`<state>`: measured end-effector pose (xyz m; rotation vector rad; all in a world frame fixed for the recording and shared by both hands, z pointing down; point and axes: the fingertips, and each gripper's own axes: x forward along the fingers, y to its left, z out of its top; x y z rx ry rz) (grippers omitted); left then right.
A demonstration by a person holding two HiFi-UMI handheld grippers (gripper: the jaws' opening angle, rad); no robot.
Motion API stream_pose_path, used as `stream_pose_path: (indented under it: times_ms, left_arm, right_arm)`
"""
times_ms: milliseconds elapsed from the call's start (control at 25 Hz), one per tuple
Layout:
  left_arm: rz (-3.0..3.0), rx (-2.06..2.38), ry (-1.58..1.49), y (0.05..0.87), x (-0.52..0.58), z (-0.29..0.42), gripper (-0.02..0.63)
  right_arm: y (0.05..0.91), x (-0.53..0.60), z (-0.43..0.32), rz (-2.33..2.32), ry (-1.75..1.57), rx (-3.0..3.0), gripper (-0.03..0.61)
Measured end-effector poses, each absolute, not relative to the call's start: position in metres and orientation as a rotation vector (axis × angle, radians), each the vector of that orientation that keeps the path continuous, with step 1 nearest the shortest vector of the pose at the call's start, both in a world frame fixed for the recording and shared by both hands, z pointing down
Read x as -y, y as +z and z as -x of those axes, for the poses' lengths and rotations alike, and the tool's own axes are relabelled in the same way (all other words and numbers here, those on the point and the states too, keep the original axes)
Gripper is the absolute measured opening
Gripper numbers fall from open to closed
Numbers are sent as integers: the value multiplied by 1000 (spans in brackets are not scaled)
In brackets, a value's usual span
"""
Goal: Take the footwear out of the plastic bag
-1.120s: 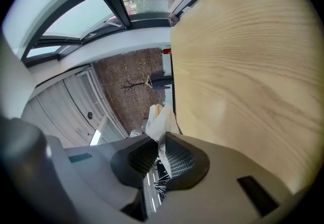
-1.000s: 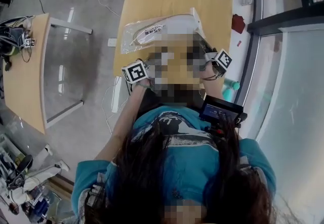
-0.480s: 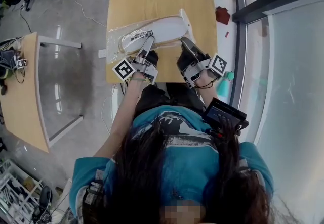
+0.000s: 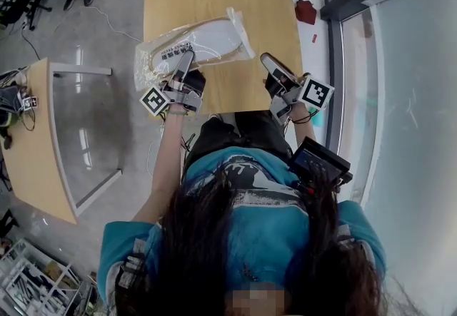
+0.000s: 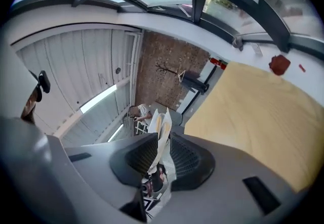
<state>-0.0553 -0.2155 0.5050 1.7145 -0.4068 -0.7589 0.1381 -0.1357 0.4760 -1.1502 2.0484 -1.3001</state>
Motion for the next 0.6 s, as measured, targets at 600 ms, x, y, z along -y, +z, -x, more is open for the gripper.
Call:
stream_pose_path:
  times_ms: [600]
  left_arm:
    - [-1763, 180, -743, 483, 196, 57, 98]
  right_arm:
    - [435, 154, -103, 991, -1098, -2524, 58]
